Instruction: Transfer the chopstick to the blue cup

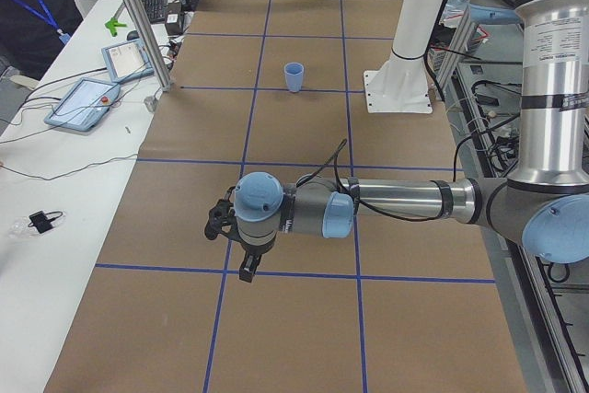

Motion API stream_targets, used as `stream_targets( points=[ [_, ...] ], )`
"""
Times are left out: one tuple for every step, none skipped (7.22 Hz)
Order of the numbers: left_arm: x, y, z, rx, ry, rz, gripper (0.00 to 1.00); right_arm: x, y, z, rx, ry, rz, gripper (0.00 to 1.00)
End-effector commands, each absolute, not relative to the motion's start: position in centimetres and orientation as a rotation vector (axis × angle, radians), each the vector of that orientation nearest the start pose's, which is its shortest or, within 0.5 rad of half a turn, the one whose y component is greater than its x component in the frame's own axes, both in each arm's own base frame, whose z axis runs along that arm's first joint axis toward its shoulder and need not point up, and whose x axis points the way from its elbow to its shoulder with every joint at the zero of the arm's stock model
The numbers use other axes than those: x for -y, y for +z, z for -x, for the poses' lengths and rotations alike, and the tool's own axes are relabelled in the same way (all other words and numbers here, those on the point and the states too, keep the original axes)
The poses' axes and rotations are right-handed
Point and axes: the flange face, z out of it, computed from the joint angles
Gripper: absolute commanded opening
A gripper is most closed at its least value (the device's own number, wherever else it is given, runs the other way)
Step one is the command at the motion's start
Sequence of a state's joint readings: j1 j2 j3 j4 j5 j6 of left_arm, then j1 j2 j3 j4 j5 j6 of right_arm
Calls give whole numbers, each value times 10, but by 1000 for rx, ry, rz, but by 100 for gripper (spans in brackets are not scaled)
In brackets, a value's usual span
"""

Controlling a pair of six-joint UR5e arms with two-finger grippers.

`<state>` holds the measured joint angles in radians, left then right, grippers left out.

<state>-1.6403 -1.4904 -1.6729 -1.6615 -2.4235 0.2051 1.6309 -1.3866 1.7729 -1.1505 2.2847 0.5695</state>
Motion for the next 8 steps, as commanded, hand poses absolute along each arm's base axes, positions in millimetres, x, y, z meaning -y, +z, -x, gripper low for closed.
stream_targets(
  points=[
    [444,630,90,-831,125,-200,98,570,354,-35,929,216,-585,0],
    [438,630,90,-831,124,-200,98,566,323,1,956,134,-614,0],
    [433,628,89,-830,126,-204,98,561,292,39,990,47,-640,0],
    [429,630,89,-831,124,-200,98,561,250,88,1044,-45,-657,0],
    [428,631,88,-831,125,-197,98,557,225,125,1108,-36,-615,0],
    [427,632,89,-831,123,-196,98,547,203,160,1147,-19,-591,0],
    [424,635,88,-834,121,-188,98,528,188,218,1148,-10,-588,0],
    [424,635,88,-832,121,-188,98,511,166,275,1121,15,-557,0]
  ],
)
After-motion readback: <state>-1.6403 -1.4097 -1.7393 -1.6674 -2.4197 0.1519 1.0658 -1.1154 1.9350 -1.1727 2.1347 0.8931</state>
